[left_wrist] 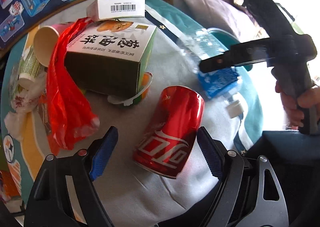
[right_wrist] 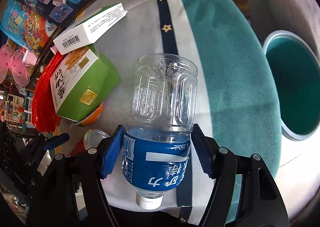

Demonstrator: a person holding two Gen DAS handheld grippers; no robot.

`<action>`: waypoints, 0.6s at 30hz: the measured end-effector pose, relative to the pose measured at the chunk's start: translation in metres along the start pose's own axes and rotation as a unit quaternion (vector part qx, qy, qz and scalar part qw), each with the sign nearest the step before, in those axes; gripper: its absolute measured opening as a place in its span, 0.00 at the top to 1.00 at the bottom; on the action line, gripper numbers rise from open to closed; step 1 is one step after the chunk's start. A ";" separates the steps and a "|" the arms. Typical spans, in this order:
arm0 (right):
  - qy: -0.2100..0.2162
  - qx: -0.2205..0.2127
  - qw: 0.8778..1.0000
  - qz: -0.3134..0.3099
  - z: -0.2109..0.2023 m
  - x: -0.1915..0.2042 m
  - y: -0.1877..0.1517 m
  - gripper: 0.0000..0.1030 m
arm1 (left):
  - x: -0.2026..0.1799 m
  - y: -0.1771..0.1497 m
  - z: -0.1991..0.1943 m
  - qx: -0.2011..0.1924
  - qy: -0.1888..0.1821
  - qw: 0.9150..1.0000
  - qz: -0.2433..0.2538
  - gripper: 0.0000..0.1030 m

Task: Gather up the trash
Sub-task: 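Grasp the blue-labelled water bottle with the right tool while the left tool grasps the red Coca-Cola can, then carry bottle and can over the teal bin and open both tools to drop them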

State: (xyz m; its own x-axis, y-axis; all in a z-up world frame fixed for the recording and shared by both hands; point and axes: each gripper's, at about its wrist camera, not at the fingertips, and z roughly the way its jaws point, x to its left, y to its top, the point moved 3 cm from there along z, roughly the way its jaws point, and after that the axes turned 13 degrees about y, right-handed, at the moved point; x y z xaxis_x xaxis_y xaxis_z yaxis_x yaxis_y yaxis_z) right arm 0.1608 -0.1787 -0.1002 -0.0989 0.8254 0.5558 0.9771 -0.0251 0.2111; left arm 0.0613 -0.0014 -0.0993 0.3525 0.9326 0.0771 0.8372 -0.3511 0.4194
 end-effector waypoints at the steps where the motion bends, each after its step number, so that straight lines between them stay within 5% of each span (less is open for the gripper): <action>1: -0.005 -0.003 1.000 0.006 -0.005 -0.006 -0.003 0.37 | -0.003 0.001 0.003 0.007 0.002 1.000 0.006 0.20; 6: -0.014 -0.018 0.999 0.033 -0.026 -0.033 -0.013 0.37 | -0.022 0.004 0.020 0.038 0.016 0.999 0.035 0.20; 7: -0.014 -0.020 0.999 0.036 -0.029 -0.036 -0.015 0.37 | -0.026 0.004 0.021 0.039 0.016 0.999 0.035 0.25; 8: -0.013 -0.020 0.999 0.038 -0.031 -0.038 -0.016 0.37 | -0.028 0.003 0.022 0.039 0.018 0.999 0.033 0.46; 18: 0.001 -0.024 0.999 0.027 -0.018 -0.039 -0.019 0.37 | -0.035 0.019 0.029 0.051 0.031 0.998 -0.021 0.46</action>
State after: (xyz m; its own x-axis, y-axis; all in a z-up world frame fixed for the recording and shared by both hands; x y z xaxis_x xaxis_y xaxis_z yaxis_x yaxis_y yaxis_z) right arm 0.1431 -0.2202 -0.1117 -0.0458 0.8210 0.5691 0.9710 -0.0971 0.2183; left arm 0.0770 -0.0426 -0.1205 0.2925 0.9488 0.1189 0.8899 -0.3156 0.3292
